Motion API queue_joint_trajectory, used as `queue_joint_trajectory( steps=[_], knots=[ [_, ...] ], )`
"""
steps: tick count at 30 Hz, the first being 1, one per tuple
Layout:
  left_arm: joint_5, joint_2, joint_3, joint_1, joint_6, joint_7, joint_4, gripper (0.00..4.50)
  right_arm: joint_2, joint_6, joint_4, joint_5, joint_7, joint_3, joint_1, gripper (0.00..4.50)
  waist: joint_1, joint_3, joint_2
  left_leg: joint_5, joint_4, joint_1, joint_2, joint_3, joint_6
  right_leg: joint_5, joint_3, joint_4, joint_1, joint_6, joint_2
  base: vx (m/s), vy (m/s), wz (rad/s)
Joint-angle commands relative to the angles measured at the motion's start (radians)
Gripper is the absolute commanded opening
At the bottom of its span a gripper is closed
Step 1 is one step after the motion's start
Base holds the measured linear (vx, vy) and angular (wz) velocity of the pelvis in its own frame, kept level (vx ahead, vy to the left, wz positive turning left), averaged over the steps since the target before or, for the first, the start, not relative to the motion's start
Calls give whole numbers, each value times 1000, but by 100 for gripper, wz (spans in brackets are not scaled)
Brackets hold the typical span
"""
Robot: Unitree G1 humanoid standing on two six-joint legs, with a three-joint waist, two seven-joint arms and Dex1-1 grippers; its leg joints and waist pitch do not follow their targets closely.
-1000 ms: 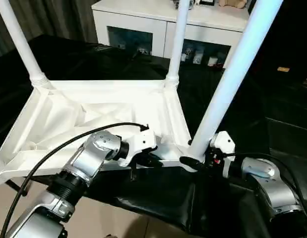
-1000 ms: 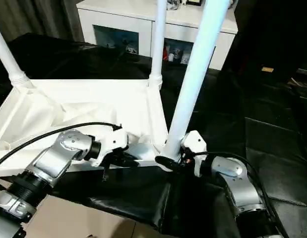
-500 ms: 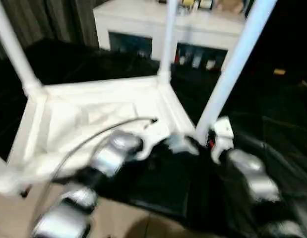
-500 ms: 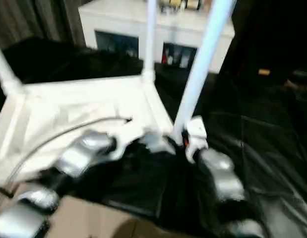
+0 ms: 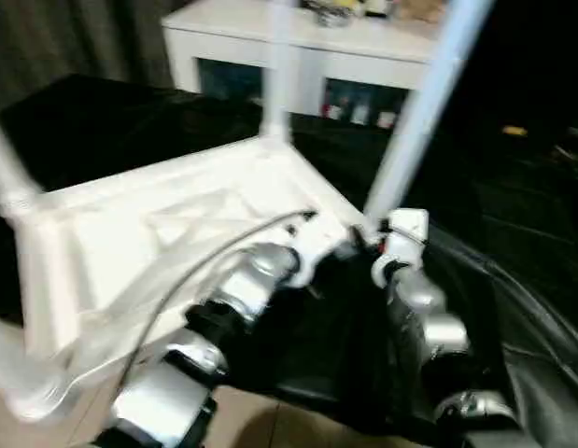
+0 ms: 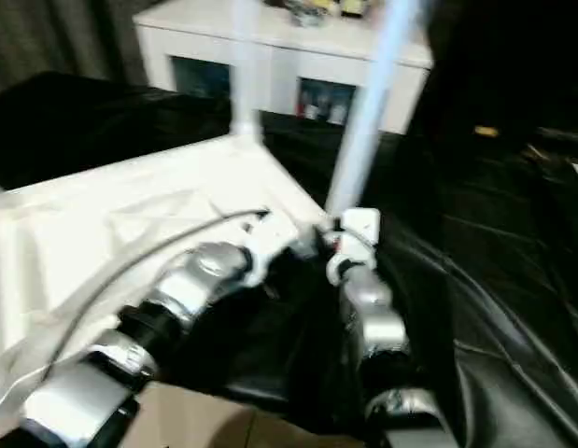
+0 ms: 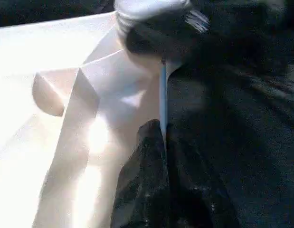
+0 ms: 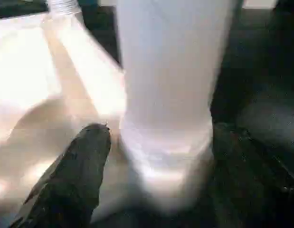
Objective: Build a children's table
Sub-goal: Rotate leg to tighten
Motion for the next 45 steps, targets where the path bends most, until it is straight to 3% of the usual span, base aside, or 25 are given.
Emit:
queue_joint_trajectory(
  steps=[1,3,6,8,10,11,12,14,15,17,25,33,40,43,45],
  knots=[
    [-3,14,10,24,-66,-21,-22,0,-13,-9,-52,15,33,17,3,368,8,-53,-13,-207,-72,-14,13,-5,47,-294,32,-78,49,-124,-43,0,0,0],
    [5,50,8,38,-73,-49,-45,0,-44,-17,-93,7,54,18,23,376,13,-54,-15,-194,-67,-8,14,1,60,-240,36,-72,48,-158,-44,0,0,0],
    [0,87,7,56,-86,-99,-73,0,-79,-22,-140,8,103,9,47,405,19,-56,-13,-126,-63,-10,14,4,84,-145,37,-61,53,-188,-42,0,0,0],
    [-28,141,-17,91,-138,-223,-123,0,-139,-21,-189,32,224,12,81,405,24,-54,-13,-108,-62,-10,15,5,103,-101,38,-56,56,-206,-42,0,0,0],
    [-37,169,-37,109,-175,-291,-148,0,-172,-8,-211,53,307,27,98,405,24,-54,-10,-124,-62,-7,18,5,115,-85,38,-54,55,-219,-41,0,0,0],
    [-44,203,-59,129,-162,-364,-184,0,-211,12,-250,95,433,50,125,405,26,-54,-9,-134,-62,-5,19,6,117,-81,39,-52,56,-231,-43,0,0,0],
    [-46,206,-60,131,-161,-371,-187,0,-216,14,-254,97,443,53,129,405,26,-54,-10,-137,-62,-4,21,5,120,-76,39,-51,57,-236,-42,0,0,0],
    [-83,254,-85,164,-128,-500,-258,0,-304,47,-334,134,631,111,190,405,34,-52,-3,-141,-61,1,25,6,124,-46,41,-48,57,-253,-40,0,0,0],
    [-99,271,-92,175,-113,-547,-285,0,-337,61,-363,148,695,129,212,405,33,-51,-5,-142,-61,-1,26,8,126,-39,43,-47,57,-257,-40,0,0,0],
    [-116,308,-112,192,-84,-625,-335,0,-383,69,-389,166,767,131,230,405,41,-50,-5,-160,-63,1,27,8,116,-72,43,-48,55,-258,-43,0,0,0],
    [-101,337,-102,194,-95,-649,-342,0,-417,70,-378,161,839,150,218,390,42,-46,-8,-211,-69,6,25,7,64,-193,44,-60,52,-222,-44,0,0,0],
    [-104,347,-101,202,-72,-661,-368,0,-422,71,-377,141,872,165,226,312,44,-53,-10,-122,-59,3,22,9,96,-50,43,-43,57,-257,-42,0,0,0],
    [-100,351,-101,204,-73,-657,-367,0,-426,72,-372,136,876,169,231,273,43,-52,-8,-148,-61,5,23,8,86,-93,43,-46,57,-251,-42,0,0,0],
    [-85,342,-95,197,-76,-625,-346,0,-403,103,-347,129,821,157,229,267,43,-53,-8,-144,-60,5,22,8,84,-85,43,-46,57,-251,-41,0,0,0],
    [-63,321,-88,184,-60,-561,-309,0,-375,113,-308,95,733,149,218,266,41,-48,-5,-166,-64,5,22,8,74,-127,42,-52,54,-242,-41,0,0,0]
  ],
)
